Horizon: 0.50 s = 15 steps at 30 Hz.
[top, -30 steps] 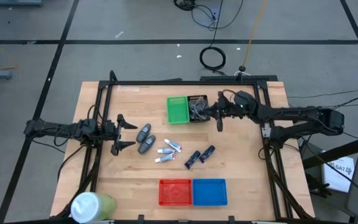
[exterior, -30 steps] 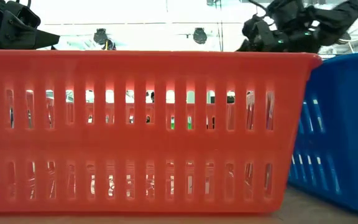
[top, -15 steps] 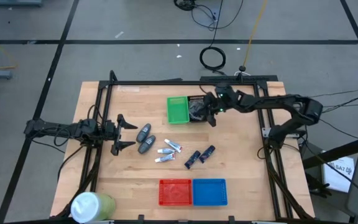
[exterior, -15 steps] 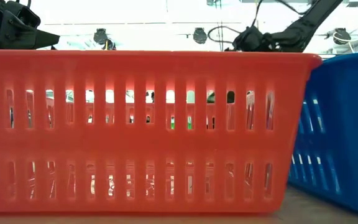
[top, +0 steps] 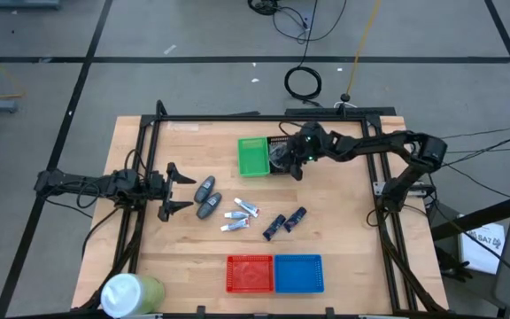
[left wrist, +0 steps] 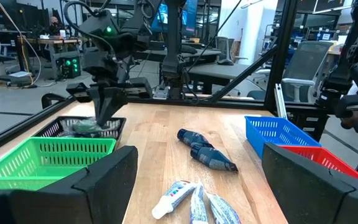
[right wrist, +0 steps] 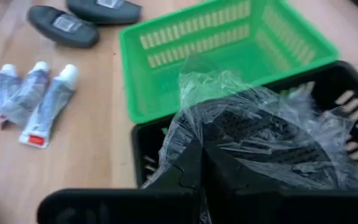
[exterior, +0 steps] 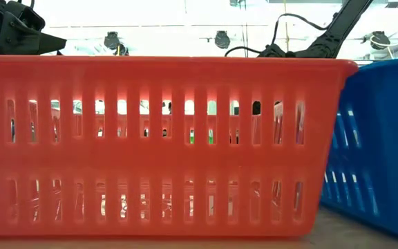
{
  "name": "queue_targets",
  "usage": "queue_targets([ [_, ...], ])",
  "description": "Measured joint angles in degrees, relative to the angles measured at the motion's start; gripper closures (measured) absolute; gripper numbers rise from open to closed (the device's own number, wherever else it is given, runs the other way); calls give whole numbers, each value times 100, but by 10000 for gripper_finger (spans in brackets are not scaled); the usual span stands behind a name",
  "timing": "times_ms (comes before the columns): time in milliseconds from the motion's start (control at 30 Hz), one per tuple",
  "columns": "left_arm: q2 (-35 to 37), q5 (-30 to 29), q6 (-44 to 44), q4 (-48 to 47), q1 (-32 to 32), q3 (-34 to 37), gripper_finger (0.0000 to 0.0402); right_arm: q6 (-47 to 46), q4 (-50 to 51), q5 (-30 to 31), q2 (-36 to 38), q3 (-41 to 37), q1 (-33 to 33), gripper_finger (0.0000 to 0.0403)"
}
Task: Pick & Place Travel size toiletries
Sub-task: Put the hairbrush into the black bin
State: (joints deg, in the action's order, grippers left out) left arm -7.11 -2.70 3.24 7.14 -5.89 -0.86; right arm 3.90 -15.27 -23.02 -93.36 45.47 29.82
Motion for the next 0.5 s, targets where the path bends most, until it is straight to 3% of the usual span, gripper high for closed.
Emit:
queue_targets([
  [133, 0, 0, -2, 0, 0, 0, 64, -15, 93, 62, 89, 0, 0, 379],
  [500, 2, 0, -2, 0, 2, 0, 64, -47, 136, 95, 785, 56, -4, 264],
])
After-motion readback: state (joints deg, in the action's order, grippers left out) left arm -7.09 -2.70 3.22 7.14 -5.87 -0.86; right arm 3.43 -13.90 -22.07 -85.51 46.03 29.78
